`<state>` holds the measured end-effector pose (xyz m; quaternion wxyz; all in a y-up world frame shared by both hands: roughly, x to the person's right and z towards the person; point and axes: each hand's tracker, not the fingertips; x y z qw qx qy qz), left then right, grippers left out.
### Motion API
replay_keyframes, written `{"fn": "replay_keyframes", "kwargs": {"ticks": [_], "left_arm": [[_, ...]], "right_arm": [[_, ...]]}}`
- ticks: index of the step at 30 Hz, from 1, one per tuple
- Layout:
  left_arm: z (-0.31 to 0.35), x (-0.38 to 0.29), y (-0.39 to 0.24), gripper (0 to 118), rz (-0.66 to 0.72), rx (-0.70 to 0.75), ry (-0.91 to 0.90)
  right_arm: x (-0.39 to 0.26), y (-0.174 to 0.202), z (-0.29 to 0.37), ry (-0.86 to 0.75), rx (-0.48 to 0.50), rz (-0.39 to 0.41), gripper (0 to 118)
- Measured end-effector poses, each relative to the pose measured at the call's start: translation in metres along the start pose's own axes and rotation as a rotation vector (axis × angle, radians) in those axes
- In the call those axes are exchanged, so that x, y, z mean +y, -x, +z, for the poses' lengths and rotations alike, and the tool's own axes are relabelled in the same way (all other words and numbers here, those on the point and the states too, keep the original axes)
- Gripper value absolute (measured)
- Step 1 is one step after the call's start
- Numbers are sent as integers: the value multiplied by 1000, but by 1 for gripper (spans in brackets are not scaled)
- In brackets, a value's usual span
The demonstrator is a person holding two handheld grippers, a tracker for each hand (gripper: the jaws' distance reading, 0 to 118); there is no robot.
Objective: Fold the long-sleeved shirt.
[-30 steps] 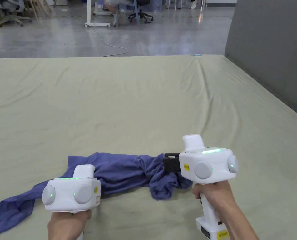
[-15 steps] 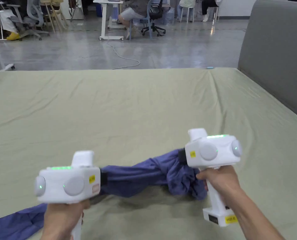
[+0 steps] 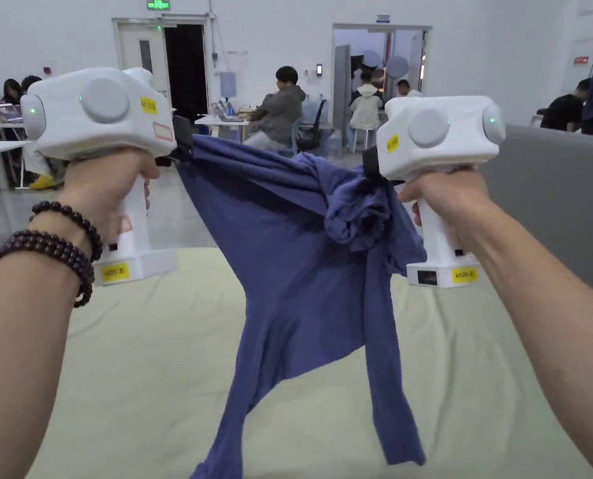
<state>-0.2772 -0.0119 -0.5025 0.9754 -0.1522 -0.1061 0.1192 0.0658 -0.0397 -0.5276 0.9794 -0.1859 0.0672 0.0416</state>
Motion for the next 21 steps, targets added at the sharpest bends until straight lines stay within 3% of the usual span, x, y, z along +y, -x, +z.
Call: {"fn": "replay_keyframes", "kwargs": {"ticks": [2, 6, 10, 21], "left_arm": [[-1, 23, -3, 0, 26, 4, -7], [-9, 41, -14, 0, -108, 99, -22], [-22, 32, -11, 0, -90, 40, -7], [-121, -137, 34, 0, -114, 81, 272]], "right_arm": [[27, -3, 4, -36, -19, 18, 7], [56, -16, 5, -71, -40, -43, 7], [56, -37, -28, -68, -13, -94, 6], [-140, -41, -134, 230, -2, -159, 6]]}}
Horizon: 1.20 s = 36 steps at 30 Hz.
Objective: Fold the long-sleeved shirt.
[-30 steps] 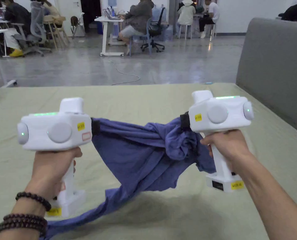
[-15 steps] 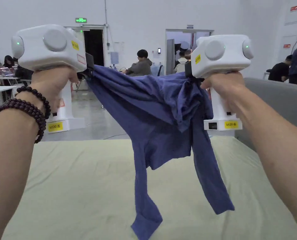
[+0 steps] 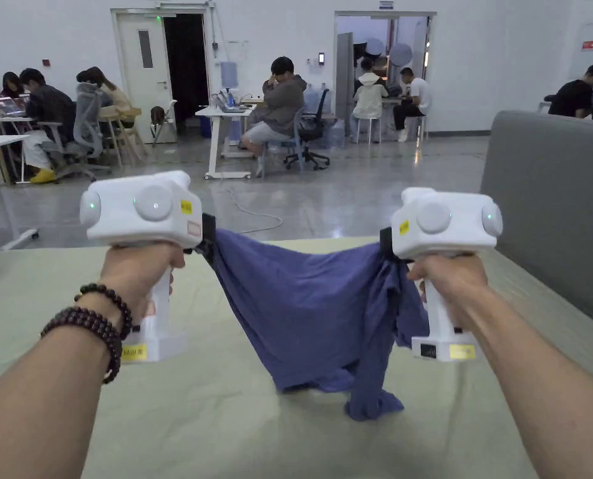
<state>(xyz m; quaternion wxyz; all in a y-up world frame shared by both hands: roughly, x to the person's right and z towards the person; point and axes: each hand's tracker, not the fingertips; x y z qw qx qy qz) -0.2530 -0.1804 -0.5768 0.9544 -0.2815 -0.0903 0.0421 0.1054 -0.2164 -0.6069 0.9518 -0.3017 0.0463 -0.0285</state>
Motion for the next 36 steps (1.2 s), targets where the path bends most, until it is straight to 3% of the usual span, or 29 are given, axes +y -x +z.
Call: {"fn": "replay_keyframes", "kwargs": {"ticks": [7, 12, 16, 19, 21, 26, 30, 31, 32, 34, 35, 36], "left_arm": [[-42, -97, 13, 0, 9, 15, 161], [-16, -119, 22, 0, 65, -32, 113], [25, -165, 21, 0, 97, 15, 105], [60, -228, 19, 0, 132, 66, 113], [70, -280, 16, 0, 149, 131, 236], [83, -381, 12, 0, 162, 140, 424], [90, -404, 15, 0, 184, 111, 413], [92, -402, 16, 3, 198, 109, 393], [96, -399, 16, 25, 224, 116, 339], [110, -391, 15, 103, 236, 137, 265], [115, -386, 16, 118, 235, 109, 260], [120, -381, 16, 117, 231, 88, 256]], "right_arm": [[-85, -13, -53, 128, 10, -28, 6], [-104, -15, -21, 111, 19, -40, 6], [-147, -14, 20, 129, 24, -58, 6], [-203, -6, 51, 148, -1, 4, 6], [-247, 1, 69, 184, -15, 47, 6], [-339, 3, 90, 329, 1, 97, 6], [-362, 4, 88, 360, -19, 120, 6], [-361, 3, 87, 358, -18, 117, 11], [-357, 2, 89, 350, -17, 109, 38], [-343, 1, 103, 317, -20, 106, 97], [-334, -1, 113, 272, -29, 94, 105], [-325, -3, 124, 219, -12, 82, 105]]}}
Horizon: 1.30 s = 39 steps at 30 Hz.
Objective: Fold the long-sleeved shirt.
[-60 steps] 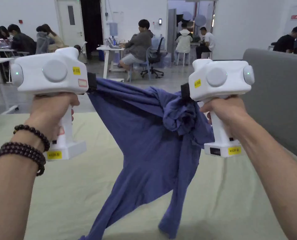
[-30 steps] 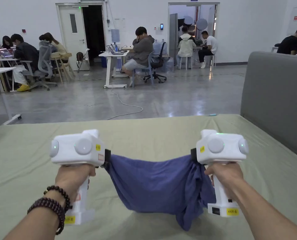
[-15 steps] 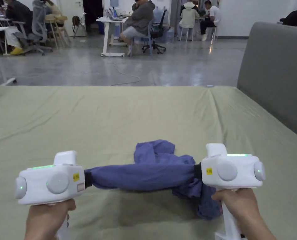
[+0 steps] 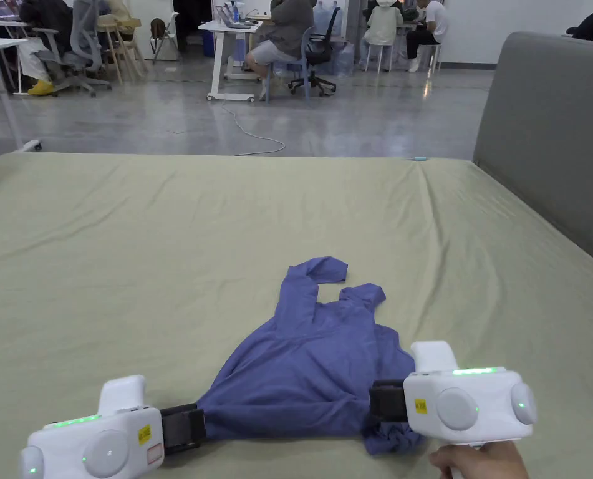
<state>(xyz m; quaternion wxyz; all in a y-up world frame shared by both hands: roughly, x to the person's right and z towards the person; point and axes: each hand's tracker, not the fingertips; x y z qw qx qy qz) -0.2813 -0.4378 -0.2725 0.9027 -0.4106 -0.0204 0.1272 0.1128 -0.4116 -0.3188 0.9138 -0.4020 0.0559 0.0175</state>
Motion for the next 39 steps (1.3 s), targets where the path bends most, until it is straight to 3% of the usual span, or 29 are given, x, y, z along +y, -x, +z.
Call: {"fn": "replay_keyframes", "kwargs": {"ticks": [3, 4, 5, 7, 8, 9, 11, 14, 15, 16, 17, 18, 23, 24, 25, 26, 28, 31, 33, 34, 35, 38, 39], "left_arm": [[27, 10, -7, 117, -13, -32, -48], [32, 14, -9, 112, -15, -24, -56], [32, 20, -11, 59, -8, -10, -60], [34, 28, -12, 8, 21, 7, -106], [29, 30, -12, 0, 20, 32, -90], [29, 31, -10, 0, 12, 67, -92], [28, 32, -7, 0, 6, 10, -72], [16, 31, -12, 0, 17, 59, -65], [9, 30, -12, 18, 21, 120, -46], [-1, 30, -11, 58, 30, 138, -27], [-13, 29, -9, 105, 47, 148, 20], [-26, 27, -1, 116, 67, 153, 60], [-66, 26, 7, 111, 113, 179, 137], [-74, 25, 6, 97, 106, 199, 148], [-81, 25, 5, 66, 88, 237, 163], [-84, 24, 5, 24, 87, 218, 163], [-84, 21, -1, 5, 90, 159, 220], [-82, 34, -12, 5, -33, 150, 194], [-78, 39, -13, 5, -27, 138, 162], [-73, 45, -14, 5, -16, 130, 145], [-69, 46, -14, 5, 10, 104, 156], [-61, 53, -17, 5, 2, 87, 135], [-58, 54, -18, 5, 2, 80, 123]], "right_arm": [[24, -5, 29, -101, -26, -25, 104], [31, -7, 33, -102, -32, -28, 95], [34, -7, 38, -106, -29, -33, 53], [39, -10, 39, -119, -14, -42, 19], [40, -8, 35, -112, -30, -44, 3], [38, -6, 35, -111, -71, -39, 0], [37, -5, 34, -83, -22, -3, 0], [35, -3, 29, -84, -14, -16, 0], [35, -2, 27, -79, -17, -17, 0], [36, -1, 25, -74, -18, -19, 0], [33, -4, 25, -71, -15, -23, 0], [34, -3, 23, -68, -13, -24, 0], [34, -3, 18, -49, -9, -25, 0], [35, -3, 16, -48, -7, -30, 0], [35, -6, 17, -49, -10, -34, 0], [37, -5, 13, -45, -14, -35, 0], [45, -5, 4, -30, -21, -28, 0], [72, -16, -15, -19, -25, -8, 0], [100, -27, -33, -13, -24, -11, 0], [115, -30, -45, -6, -21, -8, 8], [130, -33, -61, 15, -18, 0, 45], [160, -40, -115, 109, 10, 64, 74], [167, -40, -133, 139, 18, 83, 90]]}}
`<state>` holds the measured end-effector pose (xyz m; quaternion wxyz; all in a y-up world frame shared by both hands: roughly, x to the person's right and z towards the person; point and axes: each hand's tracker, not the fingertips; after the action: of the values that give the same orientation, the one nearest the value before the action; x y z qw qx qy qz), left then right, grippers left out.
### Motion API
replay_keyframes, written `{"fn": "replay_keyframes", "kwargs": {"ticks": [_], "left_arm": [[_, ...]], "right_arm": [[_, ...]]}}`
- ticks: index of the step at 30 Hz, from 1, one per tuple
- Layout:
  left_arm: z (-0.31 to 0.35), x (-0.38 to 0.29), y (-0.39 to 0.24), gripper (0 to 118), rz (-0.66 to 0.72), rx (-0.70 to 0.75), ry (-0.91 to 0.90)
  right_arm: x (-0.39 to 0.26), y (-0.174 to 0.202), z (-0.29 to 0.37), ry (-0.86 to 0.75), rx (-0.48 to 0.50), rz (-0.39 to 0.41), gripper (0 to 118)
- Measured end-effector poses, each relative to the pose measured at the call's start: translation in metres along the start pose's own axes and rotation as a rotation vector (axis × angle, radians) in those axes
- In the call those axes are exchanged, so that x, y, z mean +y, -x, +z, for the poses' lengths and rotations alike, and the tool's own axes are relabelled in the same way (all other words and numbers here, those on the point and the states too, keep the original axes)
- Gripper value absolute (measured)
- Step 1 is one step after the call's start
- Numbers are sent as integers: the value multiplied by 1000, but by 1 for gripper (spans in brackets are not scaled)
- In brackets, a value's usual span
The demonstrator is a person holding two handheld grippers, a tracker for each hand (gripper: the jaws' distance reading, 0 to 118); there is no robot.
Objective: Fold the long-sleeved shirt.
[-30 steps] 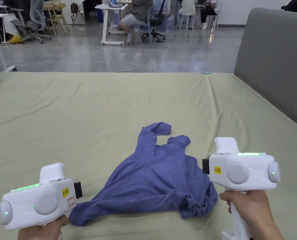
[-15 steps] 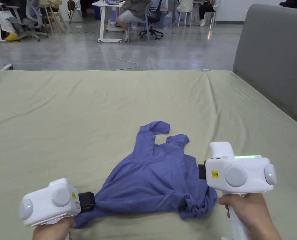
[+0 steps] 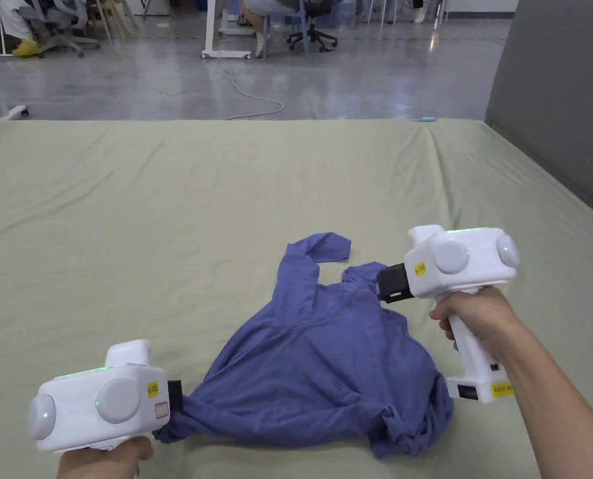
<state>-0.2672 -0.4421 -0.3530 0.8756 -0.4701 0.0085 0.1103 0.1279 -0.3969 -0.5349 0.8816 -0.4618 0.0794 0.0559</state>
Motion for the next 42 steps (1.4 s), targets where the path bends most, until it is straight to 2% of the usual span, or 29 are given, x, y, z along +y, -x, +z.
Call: {"fn": "replay_keyframes", "kwargs": {"ticks": [4, 7, 10, 12, 13, 14, 18, 20, 22, 23, 25, 27, 31, 34, 38, 42], "left_arm": [[6, 6, -2, 5, 24, -43, -15], [4, 10, -3, 4, 24, -51, -26], [2, 15, -1, 5, 25, -58, -27], [-2, 17, 0, 5, 21, -55, -25], [-4, 19, 0, 5, 16, -47, -21], [-4, 21, 0, 5, 7, -44, -21], [4, 40, -1, 4, 10, -80, -87], [19, 62, -4, 5, 13, -72, -161], [37, 92, -12, 4, -39, -87, -236], [46, 108, -15, 4, -54, -96, -262], [70, 146, -24, 5, -76, -112, -344], [94, 182, -35, 5, -101, -106, -411], [142, 255, -56, 5, -133, -115, -537], [176, 309, -74, 5, -146, -141, -641], [208, 379, -95, 5, -147, -170, -661], [229, 427, -107, 5, -138, -133, -688]], "right_arm": [[19, 1, -59, 144, -15, 64, 88], [20, 5, -94, 230, 2, 61, 75], [9, 9, -122, 322, -20, 112, 59], [7, 13, -119, 272, -25, 107, 52], [10, 13, -114, 276, -25, 103, 38], [9, 13, -103, 266, -4, 86, 4], [9, 12, -75, 218, 28, 86, 4], [21, 6, -44, 120, 37, 67, 4], [39, -2, -6, 46, 67, 43, 4], [48, -4, 12, 0, 73, 57, 4], [70, -8, 53, -101, 25, 107, 4], [92, -13, 96, -178, 5, 108, 4], [141, -30, 164, -306, 24, 42, 4], [182, -40, 202, -402, -33, 33, 4], [233, -52, 244, -485, -79, -15, 4], [272, -65, 277, -557, -120, -77, 4]]}}
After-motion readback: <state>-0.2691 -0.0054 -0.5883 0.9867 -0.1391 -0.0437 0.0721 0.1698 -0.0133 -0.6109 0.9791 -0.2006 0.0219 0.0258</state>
